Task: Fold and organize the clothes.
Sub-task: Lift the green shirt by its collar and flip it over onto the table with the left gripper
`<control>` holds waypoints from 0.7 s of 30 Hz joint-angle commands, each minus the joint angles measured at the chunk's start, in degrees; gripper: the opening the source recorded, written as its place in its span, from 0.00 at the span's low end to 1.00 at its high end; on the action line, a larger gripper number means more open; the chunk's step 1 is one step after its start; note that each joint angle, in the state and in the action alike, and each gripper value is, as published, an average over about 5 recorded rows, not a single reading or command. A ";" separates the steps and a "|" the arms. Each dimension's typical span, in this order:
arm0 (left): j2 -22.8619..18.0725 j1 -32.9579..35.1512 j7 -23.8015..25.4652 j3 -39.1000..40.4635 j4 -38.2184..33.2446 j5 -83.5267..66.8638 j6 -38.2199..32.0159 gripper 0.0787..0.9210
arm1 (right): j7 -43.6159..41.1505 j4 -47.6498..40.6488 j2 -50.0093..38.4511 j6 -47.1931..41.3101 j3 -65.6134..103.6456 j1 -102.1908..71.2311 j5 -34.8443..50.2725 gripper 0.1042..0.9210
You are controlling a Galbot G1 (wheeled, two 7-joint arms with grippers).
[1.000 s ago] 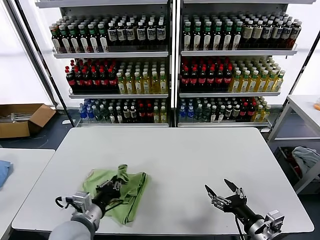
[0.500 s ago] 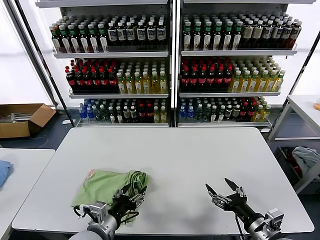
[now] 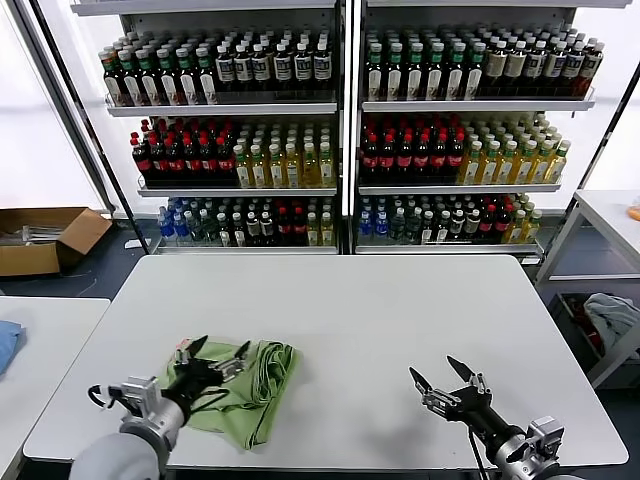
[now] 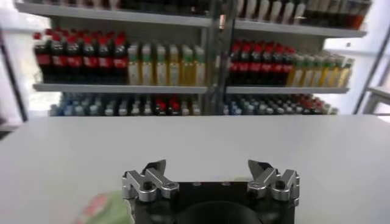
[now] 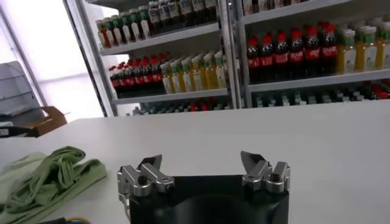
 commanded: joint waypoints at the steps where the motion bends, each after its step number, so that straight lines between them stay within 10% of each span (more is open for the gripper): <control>1: 5.50 -1.05 0.66 -10.27 15.77 -6.93 -1.08 0.88 | -0.01 -0.36 0.20 0.10 -0.61 0.10 -0.21 0.88; 21: -3.40 -1.61 -1.81 -2.74 16.63 -5.46 0.05 0.88 | 0.64 0.55 -0.10 -0.28 -1.38 0.97 -0.23 0.88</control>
